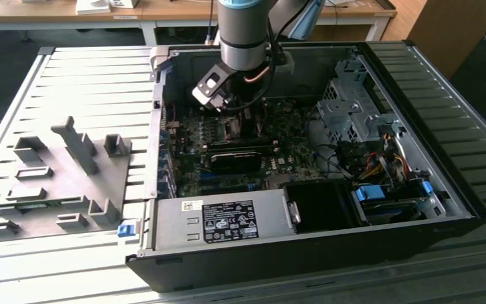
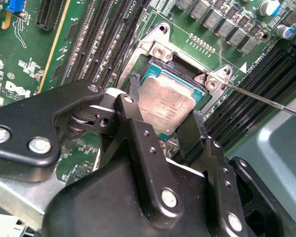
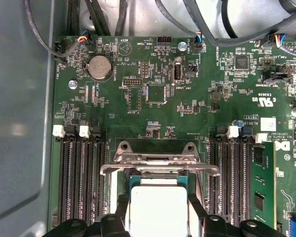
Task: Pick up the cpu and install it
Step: 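Place the cpu into insertion slot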
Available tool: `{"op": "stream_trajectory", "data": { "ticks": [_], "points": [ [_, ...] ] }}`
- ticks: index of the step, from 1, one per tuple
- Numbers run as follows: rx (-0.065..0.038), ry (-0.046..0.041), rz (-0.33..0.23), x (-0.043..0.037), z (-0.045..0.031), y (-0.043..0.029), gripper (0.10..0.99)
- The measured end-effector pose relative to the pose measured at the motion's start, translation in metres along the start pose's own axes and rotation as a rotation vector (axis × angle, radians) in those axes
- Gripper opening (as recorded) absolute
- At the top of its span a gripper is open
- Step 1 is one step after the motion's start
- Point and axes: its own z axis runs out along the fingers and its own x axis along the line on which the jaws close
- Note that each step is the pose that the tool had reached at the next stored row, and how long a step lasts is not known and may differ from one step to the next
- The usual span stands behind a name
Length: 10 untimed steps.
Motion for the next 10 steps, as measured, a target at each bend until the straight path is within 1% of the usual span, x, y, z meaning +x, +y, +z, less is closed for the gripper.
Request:
{"op": "stream_trajectory", "data": {
  "ticks": [5,10],
  "points": [
    [0.0,0.0008,0.0,0.0006,0.0033,-0.0002,0.545],
    [0.001,0.0002,0.0,0.0007,0.0049,0.0002,0.545]
  ]
}}
